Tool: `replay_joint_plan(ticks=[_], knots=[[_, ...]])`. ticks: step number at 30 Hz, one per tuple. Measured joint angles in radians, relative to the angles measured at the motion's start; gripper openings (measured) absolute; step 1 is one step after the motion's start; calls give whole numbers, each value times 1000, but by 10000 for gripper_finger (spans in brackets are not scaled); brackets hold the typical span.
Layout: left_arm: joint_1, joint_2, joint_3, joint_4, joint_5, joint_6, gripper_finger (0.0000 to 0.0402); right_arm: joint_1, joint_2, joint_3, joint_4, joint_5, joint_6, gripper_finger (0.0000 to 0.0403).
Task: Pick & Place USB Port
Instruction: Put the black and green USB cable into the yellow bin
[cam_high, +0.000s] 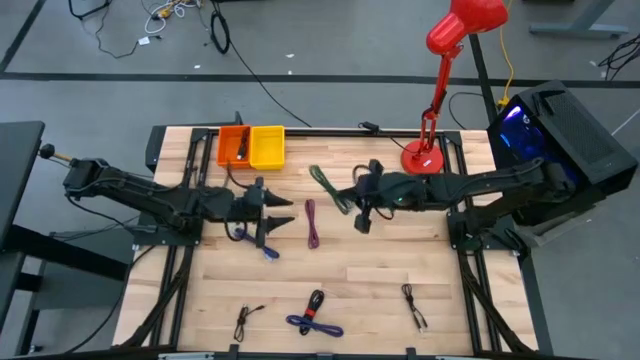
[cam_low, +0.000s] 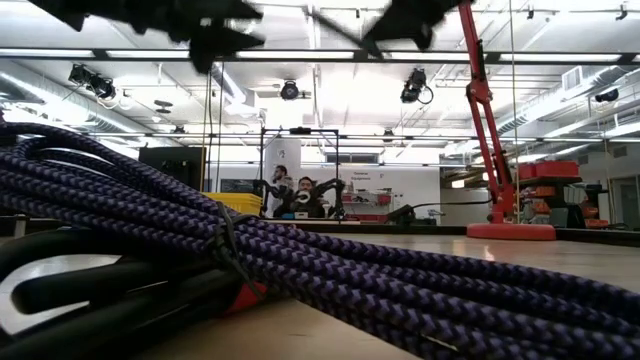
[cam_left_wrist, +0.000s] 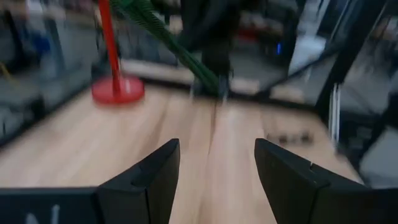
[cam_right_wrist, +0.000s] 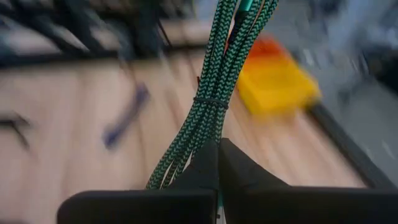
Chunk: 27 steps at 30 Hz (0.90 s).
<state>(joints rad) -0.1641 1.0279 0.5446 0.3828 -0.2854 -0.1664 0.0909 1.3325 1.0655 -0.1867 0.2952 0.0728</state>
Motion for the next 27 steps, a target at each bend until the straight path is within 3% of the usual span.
replay_joint_plan(ticks=[7, 14, 21, 27], knots=[[50, 0, 0, 221, 0, 102, 213, 4, 45, 0, 230, -93, -122, 0], [94, 0, 0, 262, 56, 93, 213, 4, 108, -1, 346, -130, -144, 0], [111, 41, 1, 350, 130, 70, 213, -5, 151, -1, 406, -138, -167, 0], [111, 100, 0, 431, 134, 68, 213, -9, 152, -1, 407, -137, -170, 0]])
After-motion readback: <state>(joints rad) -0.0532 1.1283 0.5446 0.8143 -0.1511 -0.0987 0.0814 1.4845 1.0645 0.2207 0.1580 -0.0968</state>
